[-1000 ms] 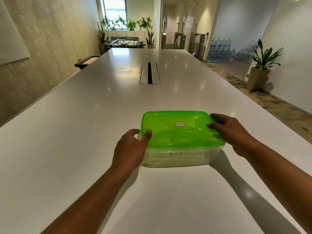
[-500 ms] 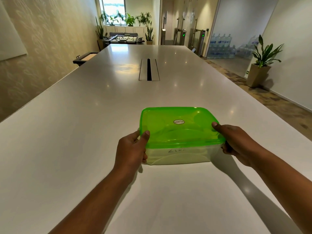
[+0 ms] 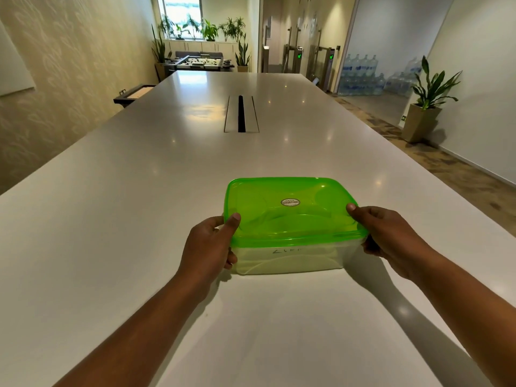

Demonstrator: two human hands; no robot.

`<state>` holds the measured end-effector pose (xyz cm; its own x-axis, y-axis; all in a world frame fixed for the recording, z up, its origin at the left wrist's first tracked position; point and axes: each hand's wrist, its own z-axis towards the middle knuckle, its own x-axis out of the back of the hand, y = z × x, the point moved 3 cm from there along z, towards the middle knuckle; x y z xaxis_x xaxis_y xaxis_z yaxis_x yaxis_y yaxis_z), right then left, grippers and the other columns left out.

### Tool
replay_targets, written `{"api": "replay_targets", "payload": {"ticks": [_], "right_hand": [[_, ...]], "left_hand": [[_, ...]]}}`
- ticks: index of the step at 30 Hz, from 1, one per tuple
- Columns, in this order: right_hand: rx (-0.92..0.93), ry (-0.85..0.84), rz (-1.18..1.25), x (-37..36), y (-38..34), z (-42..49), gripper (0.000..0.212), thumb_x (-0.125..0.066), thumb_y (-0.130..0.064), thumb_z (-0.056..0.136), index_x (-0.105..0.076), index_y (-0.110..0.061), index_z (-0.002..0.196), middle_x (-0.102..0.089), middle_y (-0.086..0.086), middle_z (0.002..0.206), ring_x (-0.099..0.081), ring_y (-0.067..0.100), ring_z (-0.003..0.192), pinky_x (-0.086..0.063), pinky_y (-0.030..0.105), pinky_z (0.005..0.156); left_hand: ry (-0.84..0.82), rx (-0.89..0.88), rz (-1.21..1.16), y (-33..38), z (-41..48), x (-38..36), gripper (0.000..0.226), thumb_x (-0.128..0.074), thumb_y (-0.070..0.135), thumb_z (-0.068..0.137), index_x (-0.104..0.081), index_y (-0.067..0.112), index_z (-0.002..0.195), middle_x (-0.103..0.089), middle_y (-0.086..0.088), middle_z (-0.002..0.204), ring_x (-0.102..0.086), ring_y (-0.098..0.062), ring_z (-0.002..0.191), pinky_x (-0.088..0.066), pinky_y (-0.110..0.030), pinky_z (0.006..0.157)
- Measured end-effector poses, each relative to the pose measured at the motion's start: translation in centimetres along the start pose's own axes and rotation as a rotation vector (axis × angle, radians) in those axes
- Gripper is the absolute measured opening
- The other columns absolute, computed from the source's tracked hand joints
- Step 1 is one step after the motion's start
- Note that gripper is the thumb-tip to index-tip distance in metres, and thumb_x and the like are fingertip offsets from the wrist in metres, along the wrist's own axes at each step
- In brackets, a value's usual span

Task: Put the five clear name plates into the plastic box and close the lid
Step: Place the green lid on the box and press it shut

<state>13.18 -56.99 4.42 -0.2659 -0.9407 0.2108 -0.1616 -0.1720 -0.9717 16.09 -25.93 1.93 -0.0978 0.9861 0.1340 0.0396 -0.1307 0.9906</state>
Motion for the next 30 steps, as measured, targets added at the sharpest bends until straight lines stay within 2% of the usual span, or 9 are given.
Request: {"api": "replay_targets", "payload": {"ticks": [4,7,11,14,16,19,21,24,30], "right_hand": [[0.085,0.050,0.064,-0.1,0.1,-0.2,0.071,-0.071,-0.056,0.063,-0.063,0.009,0.090,-0.040,-0.001,0.049,-0.033,0.011,0.038,-0.030,0.025,0.041],[0.085,0.021,0.017,0.1,-0.1,0.0,0.073,-0.071,-0.059,0.062,-0.065,0.007,0.092,-0.043,0.000,0.048,-0.035,0.012,0.036,-0.033,0.023,0.040],[0.010,-0.016,-0.132,0.7,-0.5,0.7,0.071,-0.067,-0.073,0.056,-0.069,-0.008,0.087,-0.056,0.001,0.052,-0.051,0.012,0.041,-0.047,0.024,0.046],[-0.066,-0.003,-0.140,0.7,-1.2,1.9,0.069,-0.062,-0.077,0.058,-0.070,-0.016,0.088,-0.071,0.004,0.072,-0.067,0.018,0.062,-0.052,0.027,0.056],[-0.125,0.011,-0.097,0.4,-1.8,3.0,0.059,-0.059,-0.071,0.071,-0.068,-0.017,0.091,-0.072,0.005,0.085,-0.069,0.023,0.074,-0.052,0.029,0.058],[-0.193,0.011,-0.077,-0.2,-2.8,4.8,0.050,-0.058,-0.063,0.082,-0.062,-0.014,0.091,-0.067,0.009,0.095,-0.067,0.027,0.081,-0.051,0.031,0.059],[-0.229,-0.008,-0.058,-0.7,-3.2,5.8,0.053,-0.058,-0.059,0.084,-0.060,-0.008,0.100,-0.067,0.013,0.098,-0.067,0.030,0.083,-0.052,0.033,0.059],[-0.254,-0.030,-0.032,-1.5,-3.5,6.6,0.051,-0.062,-0.052,0.086,-0.060,-0.006,0.108,-0.068,0.016,0.097,-0.067,0.029,0.080,-0.052,0.033,0.056],[-0.221,-0.023,-0.035,-1.8,-3.3,7.2,0.055,-0.065,-0.042,0.087,-0.055,0.002,0.118,-0.065,0.018,0.100,-0.065,0.031,0.085,-0.051,0.037,0.061]], "left_hand": [[0.020,-0.030,-0.016,-0.4,-0.3,-0.5,0.038,-0.058,0.045,0.094,-0.069,0.012,0.108,-0.055,0.002,0.040,-0.053,-0.011,0.035,-0.049,-0.029,0.048],[0.028,-0.023,0.009,-0.4,0.0,-0.5,0.038,-0.058,0.045,0.094,-0.068,0.012,0.110,-0.056,0.002,0.041,-0.053,-0.012,0.034,-0.047,-0.028,0.047],[0.037,-0.013,0.059,0.1,1.0,0.0,0.039,-0.059,0.050,0.091,-0.068,0.013,0.102,-0.060,0.000,0.055,-0.055,-0.009,0.035,-0.047,-0.026,0.043],[0.050,0.013,0.092,0.7,2.6,0.3,0.044,-0.056,0.055,0.091,-0.066,0.012,0.085,-0.061,-0.005,0.065,-0.059,-0.016,0.046,-0.051,-0.033,0.052],[0.060,0.019,0.110,1.2,3.9,0.3,0.050,-0.055,0.055,0.092,-0.065,0.007,0.081,-0.061,-0.008,0.068,-0.059,-0.023,0.054,-0.053,-0.037,0.058],[0.057,0.064,0.081,1.8,5.9,-0.1,0.048,-0.056,0.054,0.091,-0.065,0.009,0.080,-0.064,-0.011,0.073,-0.063,-0.028,0.064,-0.058,-0.042,0.067],[0.050,0.103,0.055,2.1,7.0,-0.5,0.044,-0.058,0.052,0.091,-0.064,0.012,0.074,-0.064,-0.010,0.074,-0.064,-0.027,0.066,-0.058,-0.038,0.066],[0.056,0.117,0.023,2.5,7.9,-1.2,0.041,-0.063,0.045,0.091,-0.062,0.011,0.069,-0.062,-0.009,0.071,-0.061,-0.024,0.063,-0.052,-0.027,0.055],[0.125,0.013,0.120,2.9,8.2,-1.1,0.047,-0.062,0.039,0.093,-0.070,-0.006,0.083,-0.058,-0.016,0.072,-0.054,-0.026,0.067,-0.042,-0.033,0.065]]}}
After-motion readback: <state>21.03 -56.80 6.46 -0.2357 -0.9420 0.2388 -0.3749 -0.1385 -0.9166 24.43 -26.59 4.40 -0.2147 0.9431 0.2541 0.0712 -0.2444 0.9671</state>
